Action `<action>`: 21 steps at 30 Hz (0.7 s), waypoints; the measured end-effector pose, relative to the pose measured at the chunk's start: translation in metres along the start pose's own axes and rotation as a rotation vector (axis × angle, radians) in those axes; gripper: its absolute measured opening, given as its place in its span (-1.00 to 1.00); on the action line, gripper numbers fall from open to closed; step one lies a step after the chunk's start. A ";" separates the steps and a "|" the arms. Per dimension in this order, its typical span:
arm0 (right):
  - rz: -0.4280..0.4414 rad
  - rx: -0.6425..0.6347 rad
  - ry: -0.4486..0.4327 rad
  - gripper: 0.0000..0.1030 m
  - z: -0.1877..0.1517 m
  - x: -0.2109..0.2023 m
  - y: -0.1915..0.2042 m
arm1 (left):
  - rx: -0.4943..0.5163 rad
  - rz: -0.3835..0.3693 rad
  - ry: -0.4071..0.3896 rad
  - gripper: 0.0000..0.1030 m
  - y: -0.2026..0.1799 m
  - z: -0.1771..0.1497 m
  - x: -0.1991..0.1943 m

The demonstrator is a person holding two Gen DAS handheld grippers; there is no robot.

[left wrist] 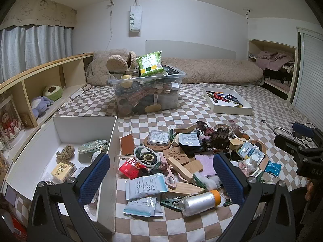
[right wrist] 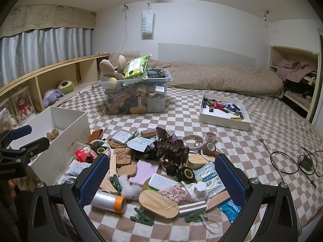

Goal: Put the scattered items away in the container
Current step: 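Move both tools toward the scattered pile of items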

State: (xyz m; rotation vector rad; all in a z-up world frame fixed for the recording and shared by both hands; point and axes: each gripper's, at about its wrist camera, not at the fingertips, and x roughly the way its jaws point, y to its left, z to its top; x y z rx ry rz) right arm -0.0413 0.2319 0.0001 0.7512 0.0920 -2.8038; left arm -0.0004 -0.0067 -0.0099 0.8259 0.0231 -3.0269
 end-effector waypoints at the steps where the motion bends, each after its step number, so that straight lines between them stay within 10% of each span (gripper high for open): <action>1: 0.001 0.000 0.000 1.00 0.000 0.000 0.000 | 0.000 0.001 0.000 1.00 0.000 0.000 0.000; 21: -0.003 0.012 -0.024 1.00 0.013 -0.001 -0.005 | -0.013 0.014 -0.010 1.00 0.006 0.003 0.000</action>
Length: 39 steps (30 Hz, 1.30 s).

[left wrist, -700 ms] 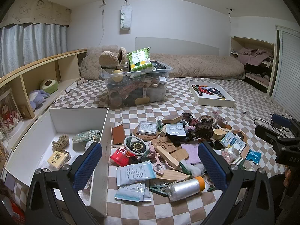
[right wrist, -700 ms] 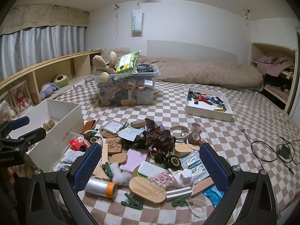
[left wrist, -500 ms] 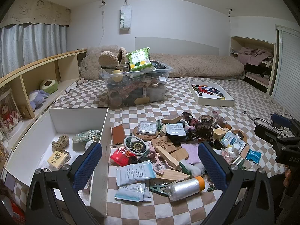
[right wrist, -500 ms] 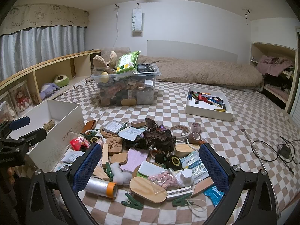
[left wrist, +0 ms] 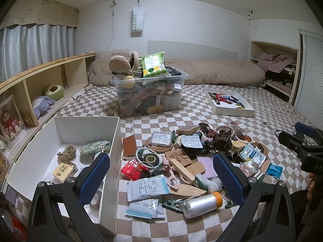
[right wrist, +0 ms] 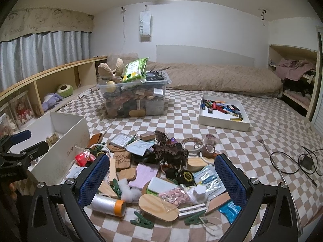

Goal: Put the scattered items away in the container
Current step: 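Move both tools toward the scattered pile of items, then lower the right tool over the wooden oval board while the left tool lowers over the silver roll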

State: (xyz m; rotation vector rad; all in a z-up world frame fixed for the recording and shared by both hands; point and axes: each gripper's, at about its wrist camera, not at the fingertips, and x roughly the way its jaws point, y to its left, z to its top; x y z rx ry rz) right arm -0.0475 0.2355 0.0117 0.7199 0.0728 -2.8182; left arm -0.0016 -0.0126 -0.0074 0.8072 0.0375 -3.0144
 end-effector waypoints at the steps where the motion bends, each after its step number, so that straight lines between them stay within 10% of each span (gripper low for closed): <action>1: -0.002 -0.002 -0.006 1.00 0.002 0.000 0.000 | 0.000 0.001 -0.003 1.00 0.000 0.003 0.000; 10: -0.008 0.008 -0.033 1.00 0.019 0.008 -0.007 | -0.010 0.002 0.008 1.00 -0.001 0.016 0.008; 39: 0.081 0.279 0.120 1.00 0.008 0.087 -0.064 | -0.102 -0.060 0.469 1.00 -0.057 -0.079 0.123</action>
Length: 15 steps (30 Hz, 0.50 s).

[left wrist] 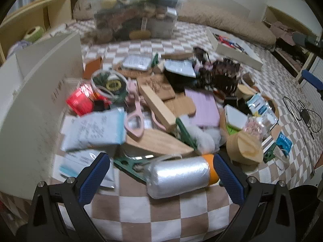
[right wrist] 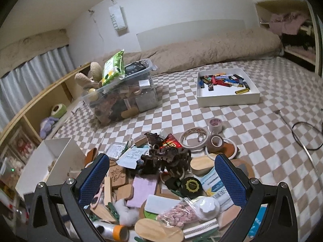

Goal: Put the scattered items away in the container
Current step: 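Lower the right tool over the wooden oval board while the left tool lowers over the silver roll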

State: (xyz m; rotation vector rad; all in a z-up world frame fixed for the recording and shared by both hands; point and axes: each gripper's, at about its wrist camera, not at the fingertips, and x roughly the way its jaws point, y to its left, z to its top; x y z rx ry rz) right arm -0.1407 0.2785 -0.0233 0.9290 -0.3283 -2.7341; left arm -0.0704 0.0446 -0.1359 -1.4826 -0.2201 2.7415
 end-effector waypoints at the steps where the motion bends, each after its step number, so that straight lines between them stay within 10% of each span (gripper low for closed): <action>1: -0.001 -0.001 0.004 1.00 -0.003 0.002 0.000 | -0.004 -0.003 0.014 1.00 -0.001 -0.002 0.005; 15: 0.035 0.085 0.261 1.00 -0.069 0.029 -0.011 | -0.052 -0.059 0.018 1.00 -0.008 -0.014 0.016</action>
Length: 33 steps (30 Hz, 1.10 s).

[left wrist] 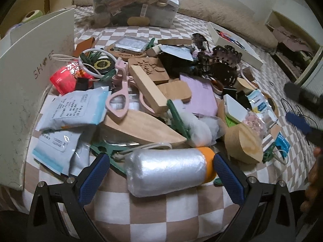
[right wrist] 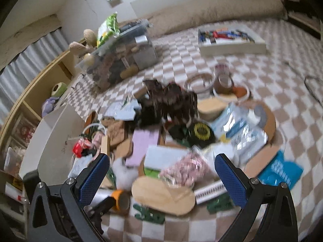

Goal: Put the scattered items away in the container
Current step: 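Lower the right tool over the wooden oval board while the left tool lowers over the silver roll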

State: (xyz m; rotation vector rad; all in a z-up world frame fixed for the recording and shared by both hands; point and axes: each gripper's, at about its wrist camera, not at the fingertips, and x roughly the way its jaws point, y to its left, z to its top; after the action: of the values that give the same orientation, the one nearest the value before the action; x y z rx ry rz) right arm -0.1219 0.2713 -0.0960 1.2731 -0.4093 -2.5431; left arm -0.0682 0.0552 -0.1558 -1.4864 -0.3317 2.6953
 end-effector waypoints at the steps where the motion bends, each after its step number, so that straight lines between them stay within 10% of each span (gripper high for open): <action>1: -0.015 0.008 0.008 1.00 -0.004 0.001 -0.001 | 0.011 0.002 -0.005 1.00 -0.002 -0.001 -0.001; 14: 0.100 0.369 0.171 1.00 -0.042 0.028 -0.036 | 0.042 -0.013 -0.032 1.00 -0.010 -0.007 -0.003; 33: -0.096 0.208 0.116 1.00 -0.049 0.053 -0.001 | 0.001 -0.038 -0.003 1.00 -0.003 -0.012 0.007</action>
State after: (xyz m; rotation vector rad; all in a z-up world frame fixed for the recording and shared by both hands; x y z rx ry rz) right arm -0.1127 0.2464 -0.1634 1.5399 -0.6146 -2.5422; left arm -0.0624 0.0616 -0.1673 -1.4607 -0.3543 2.6682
